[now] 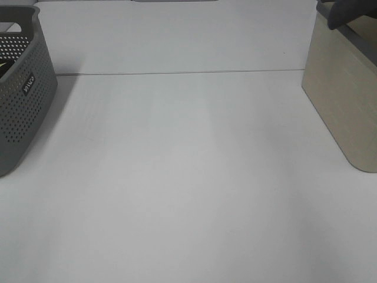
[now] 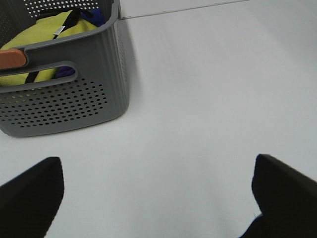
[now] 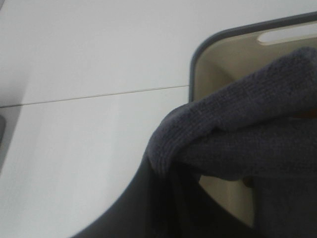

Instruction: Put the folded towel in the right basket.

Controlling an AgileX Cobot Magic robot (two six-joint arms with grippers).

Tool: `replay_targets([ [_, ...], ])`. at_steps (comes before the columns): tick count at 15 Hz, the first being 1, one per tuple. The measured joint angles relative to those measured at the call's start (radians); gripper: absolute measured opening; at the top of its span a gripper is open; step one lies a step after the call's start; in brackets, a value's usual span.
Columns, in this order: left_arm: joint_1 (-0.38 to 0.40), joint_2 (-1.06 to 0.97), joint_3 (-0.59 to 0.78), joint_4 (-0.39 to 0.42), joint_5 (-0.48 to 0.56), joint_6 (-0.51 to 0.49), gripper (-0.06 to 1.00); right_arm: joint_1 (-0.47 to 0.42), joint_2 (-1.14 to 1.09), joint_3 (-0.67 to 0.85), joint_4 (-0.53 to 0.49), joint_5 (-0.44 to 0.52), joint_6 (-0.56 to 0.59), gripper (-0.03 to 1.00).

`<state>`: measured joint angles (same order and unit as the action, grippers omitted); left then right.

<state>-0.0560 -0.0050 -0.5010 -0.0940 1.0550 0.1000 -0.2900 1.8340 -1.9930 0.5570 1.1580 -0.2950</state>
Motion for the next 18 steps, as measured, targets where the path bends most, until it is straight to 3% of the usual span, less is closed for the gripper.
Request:
replay_targets([
  [2,0.000,0.000,0.000,0.000,0.000,0.000,0.98,-0.051,0.000,0.056,-0.010,0.003,0.007,0.04],
  [7,0.000,0.000,0.000,0.000,0.000,0.000,0.98,-0.060,0.010,0.205,-0.127,-0.056,0.072,0.05],
  [8,0.000,0.000,0.000,0.000,0.000,0.000,0.98,-0.060,0.017,0.217,-0.161,-0.068,0.094,0.10],
  [9,0.000,0.000,0.000,0.000,0.000,0.000,0.98,-0.060,0.029,0.220,-0.194,-0.075,0.121,0.28],
  [12,0.000,0.000,0.000,0.000,0.000,0.000,0.98,-0.060,0.030,0.220,-0.195,-0.089,0.128,0.60],
  [13,0.000,0.000,0.000,0.000,0.000,0.000,0.98,-0.060,0.030,0.220,-0.195,-0.092,0.128,0.66],
  [18,0.000,0.000,0.000,0.000,0.000,0.000,0.98,-0.060,-0.017,0.220,-0.191,-0.092,0.128,0.71],
])
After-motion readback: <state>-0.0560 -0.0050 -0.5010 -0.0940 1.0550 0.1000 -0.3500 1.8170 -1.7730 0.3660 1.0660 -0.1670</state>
